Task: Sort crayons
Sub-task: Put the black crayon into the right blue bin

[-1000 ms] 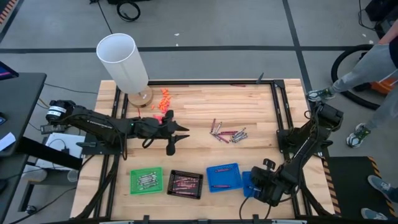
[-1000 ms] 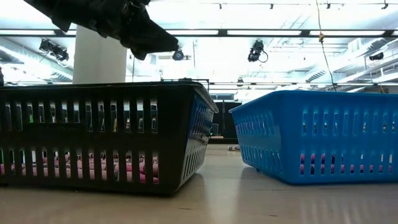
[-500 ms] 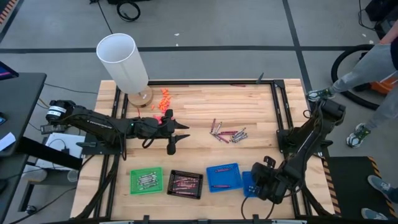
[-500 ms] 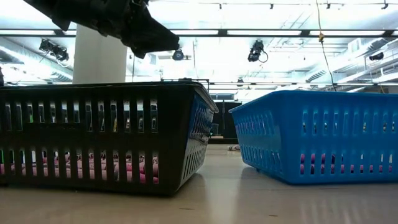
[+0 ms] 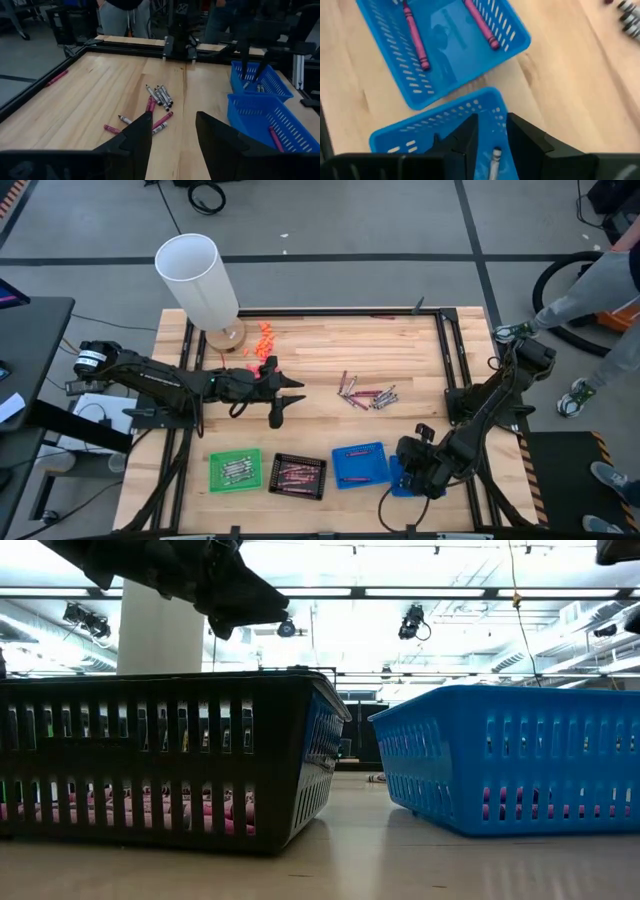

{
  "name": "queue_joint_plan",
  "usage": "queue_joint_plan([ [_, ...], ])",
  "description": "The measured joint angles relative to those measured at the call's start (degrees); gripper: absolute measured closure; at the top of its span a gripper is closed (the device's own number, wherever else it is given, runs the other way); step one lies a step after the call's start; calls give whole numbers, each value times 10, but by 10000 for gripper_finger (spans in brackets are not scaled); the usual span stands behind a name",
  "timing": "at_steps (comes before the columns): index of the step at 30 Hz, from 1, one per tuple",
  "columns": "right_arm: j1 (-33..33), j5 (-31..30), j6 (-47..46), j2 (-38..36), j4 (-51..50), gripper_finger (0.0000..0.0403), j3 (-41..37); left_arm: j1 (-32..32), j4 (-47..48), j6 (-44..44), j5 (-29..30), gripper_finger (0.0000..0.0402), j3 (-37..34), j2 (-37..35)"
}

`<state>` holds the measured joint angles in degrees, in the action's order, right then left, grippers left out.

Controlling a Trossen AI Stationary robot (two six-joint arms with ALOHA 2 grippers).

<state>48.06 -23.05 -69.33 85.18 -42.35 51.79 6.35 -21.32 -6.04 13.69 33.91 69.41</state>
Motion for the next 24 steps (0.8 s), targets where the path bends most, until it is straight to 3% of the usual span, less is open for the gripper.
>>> queue_joint_plan([
  [12,-131,-20,119,-43,6,304,-5,0,-42,12,0,240,0,0],
  [18,-226,-50,121,-44,3,303,-41,3,-180,119,0,239,-1,16],
  [24,-323,22,205,-37,7,290,-71,2,-320,212,0,239,0,53],
])
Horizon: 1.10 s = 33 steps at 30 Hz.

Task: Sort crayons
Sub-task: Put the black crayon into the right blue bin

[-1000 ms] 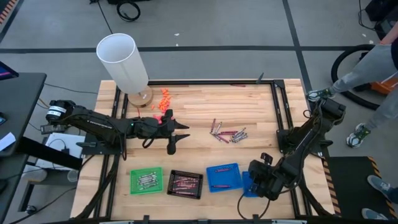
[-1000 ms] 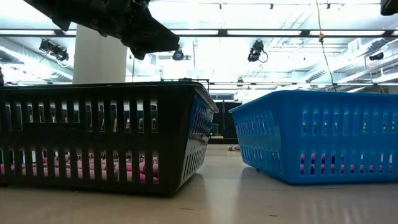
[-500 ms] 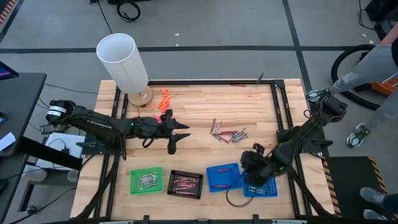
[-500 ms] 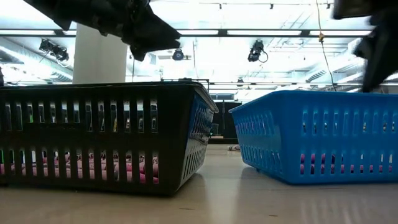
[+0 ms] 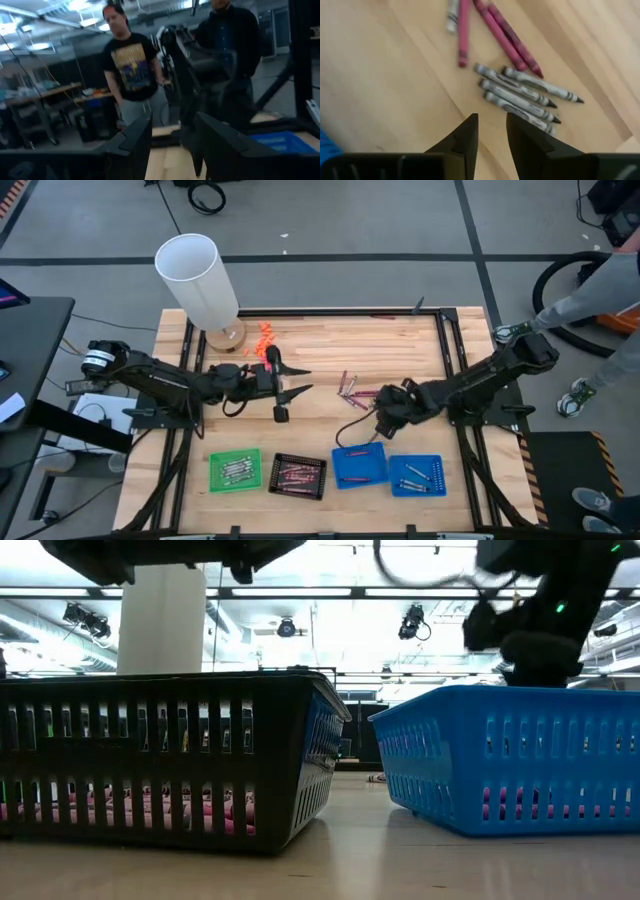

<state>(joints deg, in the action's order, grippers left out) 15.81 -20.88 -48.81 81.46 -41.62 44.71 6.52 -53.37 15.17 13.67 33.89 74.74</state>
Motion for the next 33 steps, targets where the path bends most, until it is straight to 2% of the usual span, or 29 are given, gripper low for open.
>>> queue_joint_plan([
  [6,-92,83,77,0,5,285,-16,0,-80,92,-1,239,0,27],
  [8,-113,102,114,0,13,285,-16,0,-108,124,-19,239,0,27],
  [10,-132,115,142,0,17,286,-16,0,-99,145,-41,239,0,26],
  [14,-167,153,175,0,61,290,-16,4,-56,177,-44,239,0,23],
  [20,-194,151,198,0,99,297,5,0,-36,190,-64,239,0,41],
  [24,-203,141,232,0,108,298,18,0,4,214,-146,239,0,52],
  [27,-210,142,264,0,128,298,18,1,12,210,-188,239,0,58],
  [33,-219,137,388,0,205,298,18,1,28,99,-176,239,0,64],
])
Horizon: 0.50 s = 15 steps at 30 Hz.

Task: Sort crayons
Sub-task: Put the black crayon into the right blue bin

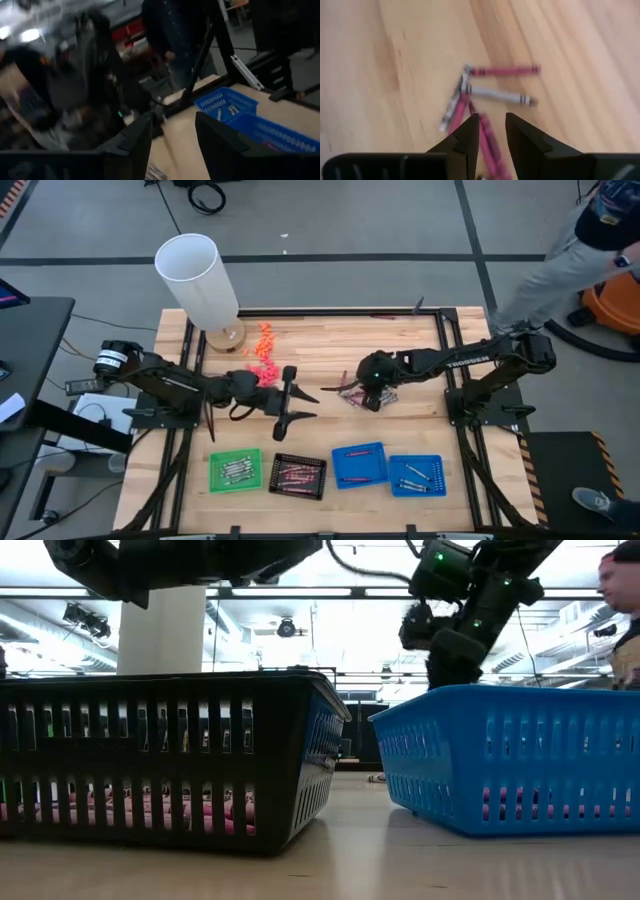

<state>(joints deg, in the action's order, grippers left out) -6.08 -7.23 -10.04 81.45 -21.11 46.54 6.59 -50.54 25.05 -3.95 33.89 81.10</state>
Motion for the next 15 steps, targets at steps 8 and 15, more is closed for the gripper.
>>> queue_joint_plan([
  [8,-13,-6,126,2,65,298,0,-1,89,-125,24,239,0,0],
  [15,-20,-3,149,77,131,298,0,-1,106,-146,26,239,0,0],
])
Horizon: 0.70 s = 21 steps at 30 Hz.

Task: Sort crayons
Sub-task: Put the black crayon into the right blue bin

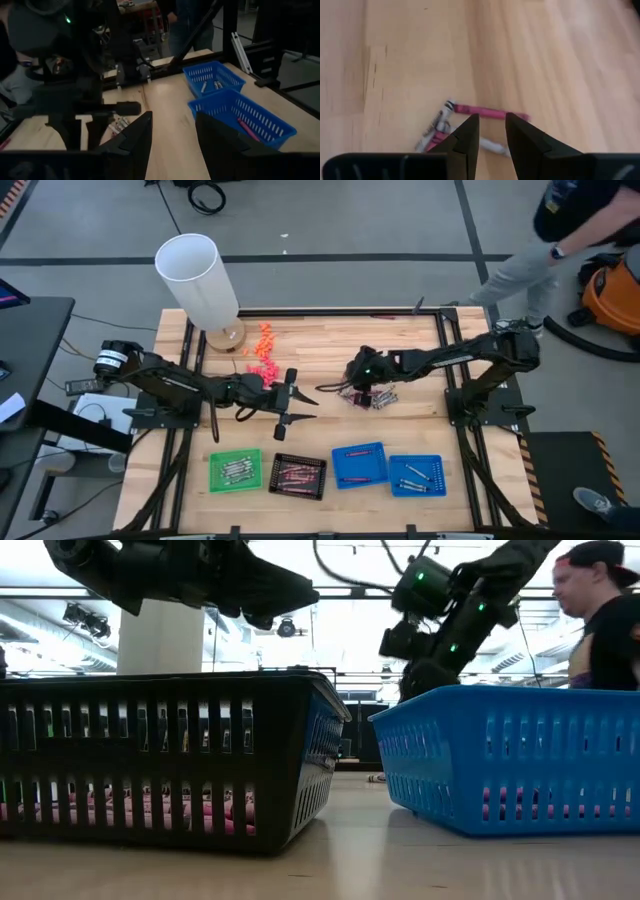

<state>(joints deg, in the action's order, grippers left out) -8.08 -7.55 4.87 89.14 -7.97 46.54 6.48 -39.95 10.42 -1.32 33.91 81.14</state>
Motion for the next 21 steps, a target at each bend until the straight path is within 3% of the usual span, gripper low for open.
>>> queue_joint_plan([
  [8,-3,69,26,48,11,298,0,0,25,-4,0,239,0,0],
  [21,-19,68,67,54,5,248,0,0,25,-8,0,239,0,0],
])
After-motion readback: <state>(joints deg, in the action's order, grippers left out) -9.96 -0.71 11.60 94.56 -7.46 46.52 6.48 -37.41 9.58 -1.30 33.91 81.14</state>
